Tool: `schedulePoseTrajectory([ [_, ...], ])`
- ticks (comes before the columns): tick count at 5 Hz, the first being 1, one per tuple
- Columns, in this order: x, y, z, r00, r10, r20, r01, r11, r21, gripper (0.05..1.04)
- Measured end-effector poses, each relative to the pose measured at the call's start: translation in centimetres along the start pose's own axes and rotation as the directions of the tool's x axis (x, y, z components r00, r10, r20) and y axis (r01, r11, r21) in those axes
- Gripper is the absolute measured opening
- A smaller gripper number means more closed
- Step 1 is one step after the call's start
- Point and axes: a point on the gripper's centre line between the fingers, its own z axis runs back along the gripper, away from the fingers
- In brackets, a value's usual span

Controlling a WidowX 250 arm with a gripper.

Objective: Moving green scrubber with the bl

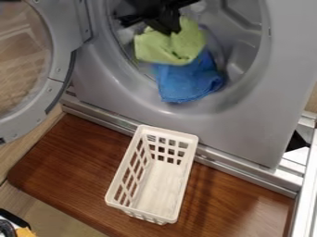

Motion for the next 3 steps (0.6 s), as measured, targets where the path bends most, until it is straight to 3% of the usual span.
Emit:
schedulePoseTrajectory([
  [2, 0.9, 0.9, -4.1, 0.999, 0.004, -0.040, -0.002, 0.998, 0.062, 0.050],
  [3, 0.8, 1.0, -6.2, 0.998, 0.015, -0.068, -0.011, 0.999, 0.051, 0.050],
])
